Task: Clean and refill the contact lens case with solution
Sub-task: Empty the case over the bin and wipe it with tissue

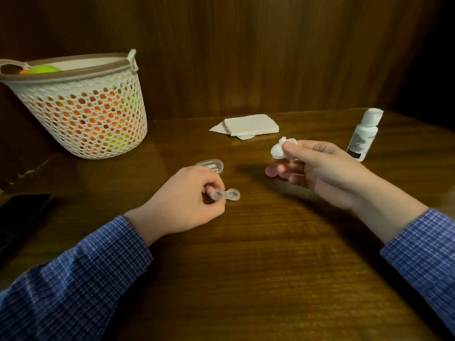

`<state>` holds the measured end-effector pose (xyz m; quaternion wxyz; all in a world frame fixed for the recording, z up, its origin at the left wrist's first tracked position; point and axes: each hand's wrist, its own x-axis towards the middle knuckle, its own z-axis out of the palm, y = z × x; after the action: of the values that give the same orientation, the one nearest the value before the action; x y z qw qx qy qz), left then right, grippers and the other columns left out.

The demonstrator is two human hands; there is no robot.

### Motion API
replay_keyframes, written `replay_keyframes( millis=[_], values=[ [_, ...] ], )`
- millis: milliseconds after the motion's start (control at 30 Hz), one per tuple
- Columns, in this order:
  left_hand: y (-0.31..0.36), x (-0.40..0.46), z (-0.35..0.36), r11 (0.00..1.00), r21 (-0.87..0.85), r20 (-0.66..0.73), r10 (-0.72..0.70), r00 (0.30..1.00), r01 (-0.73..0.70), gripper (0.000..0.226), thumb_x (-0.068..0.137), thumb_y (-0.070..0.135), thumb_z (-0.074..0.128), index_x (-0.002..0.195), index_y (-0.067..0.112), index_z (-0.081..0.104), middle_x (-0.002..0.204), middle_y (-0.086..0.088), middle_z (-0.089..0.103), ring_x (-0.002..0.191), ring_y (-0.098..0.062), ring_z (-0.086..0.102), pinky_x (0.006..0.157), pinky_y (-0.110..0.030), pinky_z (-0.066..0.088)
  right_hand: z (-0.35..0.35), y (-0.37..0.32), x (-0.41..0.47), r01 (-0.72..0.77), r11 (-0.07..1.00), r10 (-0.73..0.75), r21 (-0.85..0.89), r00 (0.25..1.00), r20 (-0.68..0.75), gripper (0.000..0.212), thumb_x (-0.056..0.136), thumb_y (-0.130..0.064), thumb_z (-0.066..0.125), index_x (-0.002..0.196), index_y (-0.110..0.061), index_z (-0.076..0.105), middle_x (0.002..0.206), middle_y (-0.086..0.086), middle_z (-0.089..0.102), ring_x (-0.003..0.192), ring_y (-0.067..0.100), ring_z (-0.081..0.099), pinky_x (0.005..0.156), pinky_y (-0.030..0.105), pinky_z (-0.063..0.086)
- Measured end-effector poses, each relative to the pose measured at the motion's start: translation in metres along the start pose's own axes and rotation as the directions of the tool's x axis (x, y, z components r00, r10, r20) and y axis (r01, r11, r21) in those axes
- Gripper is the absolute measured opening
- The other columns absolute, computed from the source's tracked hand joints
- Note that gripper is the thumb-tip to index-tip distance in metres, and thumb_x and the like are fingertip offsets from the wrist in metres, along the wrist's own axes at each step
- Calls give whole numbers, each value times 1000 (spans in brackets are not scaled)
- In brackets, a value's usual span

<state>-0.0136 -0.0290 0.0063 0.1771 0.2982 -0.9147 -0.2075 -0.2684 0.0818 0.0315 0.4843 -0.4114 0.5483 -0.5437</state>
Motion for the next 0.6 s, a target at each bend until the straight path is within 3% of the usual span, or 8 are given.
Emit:
replay_keyframes(
  millis=[67, 133, 200, 300, 433, 533, 600],
  values=[
    [-2, 0, -1, 996, 80, -23, -33, 999, 35, 10, 85, 34, 75, 94, 36, 71, 94, 15, 61, 73, -10, 62, 59, -27, 56, -1, 0, 1, 13, 1000, -13, -2, 999, -29, 36, 78, -43, 78, 101, -16, 82, 100, 13, 75, 82, 13, 73, 71, 27, 51],
    [-2, 0, -2, 983, 171, -54, -60, 997, 68, 15, 85, 41, 74, 98, 36, 69, 98, 17, 55, 73, -5, 57, 58, -16, 44, -4, 1, 3, 35, 999, -34, 16, 996, -76, 30, 80, -41, 78, 95, -16, 83, 84, 5, 70, 68, 8, 67, 60, 21, 49],
    [-1, 0, -2, 965, 255, -105, -42, 994, 67, 32, 84, 46, 73, 114, 35, 67, 104, 17, 53, 85, -4, 52, 64, -13, 38, -7, 1, 4, 58, 998, -55, 23, 991, -121, 20, 85, -38, 77, 83, -19, 82, 73, 1, 65, 60, 6, 57, 51, 18, 45],
    [14, 4, -1, 972, 234, -207, 22, 978, 27, 40, 86, 48, 69, 123, 32, 66, 110, 16, 52, 100, -2, 46, 72, -11, 35, -12, -1, 6, 98, 994, -87, 57, 981, -172, 14, 87, -23, 79, 74, -20, 81, 74, 3, 73, 65, 7, 65, 57, 18, 53],
    [53, 37, 22, 982, 159, -166, 129, 978, -102, 34, 91, 45, 61, 123, 33, 64, 110, 19, 49, 101, 3, 40, 85, -16, 35, -19, -5, 7, 175, 980, -148, 98, 960, -237, 8, 83, -6, 80, 88, -13, 81, 91, 11, 80, 81, 14, 74, 71, 22, 60],
    [72, 73, 50, 965, 237, -130, 149, 980, -116, 42, 94, 43, 62, 132, 26, 62, 121, 9, 57, 115, -9, 44, 97, -29, 44, -24, -3, 10, 236, 968, -250, -83, 895, -369, 5, 88, -17, 78, 91, -14, 77, 76, -2, 76, 69, 6, 68, 63, 22, 55],
    [74, 88, 66, 951, 295, -114, 130, 985, -92, 46, 96, 48, 58, 134, 22, 61, 128, 3, 60, 119, -15, 46, 98, -33, 44, -26, 0, 13, 203, 962, -264, -182, 859, -439, 4, 89, -26, 78, 89, -22, 77, 80, -7, 76, 81, 8, 70, 70, 26, 53]
  ],
)
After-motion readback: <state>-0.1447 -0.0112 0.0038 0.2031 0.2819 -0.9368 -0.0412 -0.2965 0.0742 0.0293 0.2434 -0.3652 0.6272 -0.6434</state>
